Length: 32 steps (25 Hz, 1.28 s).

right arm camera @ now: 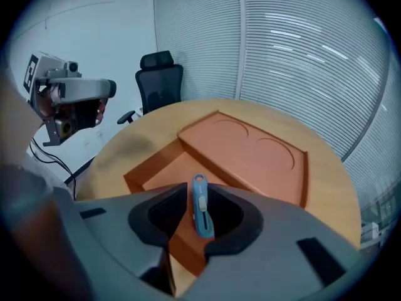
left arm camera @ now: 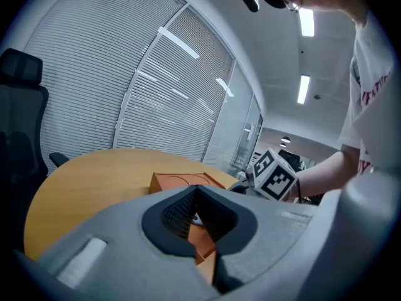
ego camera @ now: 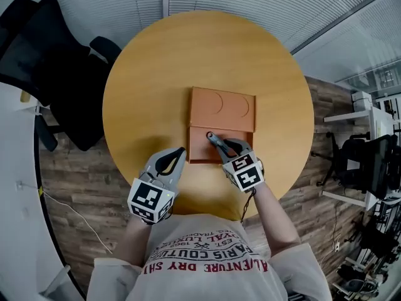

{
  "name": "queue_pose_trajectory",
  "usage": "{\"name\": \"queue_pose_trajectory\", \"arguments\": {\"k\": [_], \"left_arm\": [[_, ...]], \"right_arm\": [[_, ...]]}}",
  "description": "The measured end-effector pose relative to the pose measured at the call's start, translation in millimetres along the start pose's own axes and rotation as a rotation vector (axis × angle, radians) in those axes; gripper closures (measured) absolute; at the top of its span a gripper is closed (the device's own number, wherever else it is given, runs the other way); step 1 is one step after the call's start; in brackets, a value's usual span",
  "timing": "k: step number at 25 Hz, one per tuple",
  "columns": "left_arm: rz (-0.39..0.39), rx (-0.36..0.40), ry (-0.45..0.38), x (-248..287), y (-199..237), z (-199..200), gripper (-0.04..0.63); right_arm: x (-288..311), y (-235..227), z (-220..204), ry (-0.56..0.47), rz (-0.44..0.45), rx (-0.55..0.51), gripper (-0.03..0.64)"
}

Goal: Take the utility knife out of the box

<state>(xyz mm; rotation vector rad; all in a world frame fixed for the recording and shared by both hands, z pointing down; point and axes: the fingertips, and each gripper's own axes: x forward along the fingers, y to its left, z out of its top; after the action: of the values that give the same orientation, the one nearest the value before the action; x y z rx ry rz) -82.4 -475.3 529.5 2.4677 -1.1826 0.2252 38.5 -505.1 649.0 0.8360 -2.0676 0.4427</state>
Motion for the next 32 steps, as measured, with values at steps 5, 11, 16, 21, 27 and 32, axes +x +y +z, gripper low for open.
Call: {"name": "queue_pose_trajectory", "arguments": {"k": [5,11,16,21,27,32], "left_arm": [[0.004,-0.024,0.012,-1,7,-11,0.6],[0.038,-0.028,0.036,-5,21,-20,0.601],[0.07,-0.04,0.045,-7,35,-25,0.6],[0.077,-0.049,0.037,-6,35,-27,0.6],[0.086,-0.055,0.029,-17,25,-33,0.6],[0.107,-0.041,0.048,-28,12,-34,0.6]], "right_arm": [[30,-3,-16,0.137,0.024,-0.048,0.481],[49,-5,-27,0.217,0.028,-0.063,0.468],[60,-4,-32,0.264,0.039,-0.068,0.468],[60,-5,-30,0.267,0.032,-0.06,0.468],[60,-2,-31,0.282,-0.005,-0.08,0.482],[49,-4,-22,0.215,-0.034,-0.105,0.483]]}}
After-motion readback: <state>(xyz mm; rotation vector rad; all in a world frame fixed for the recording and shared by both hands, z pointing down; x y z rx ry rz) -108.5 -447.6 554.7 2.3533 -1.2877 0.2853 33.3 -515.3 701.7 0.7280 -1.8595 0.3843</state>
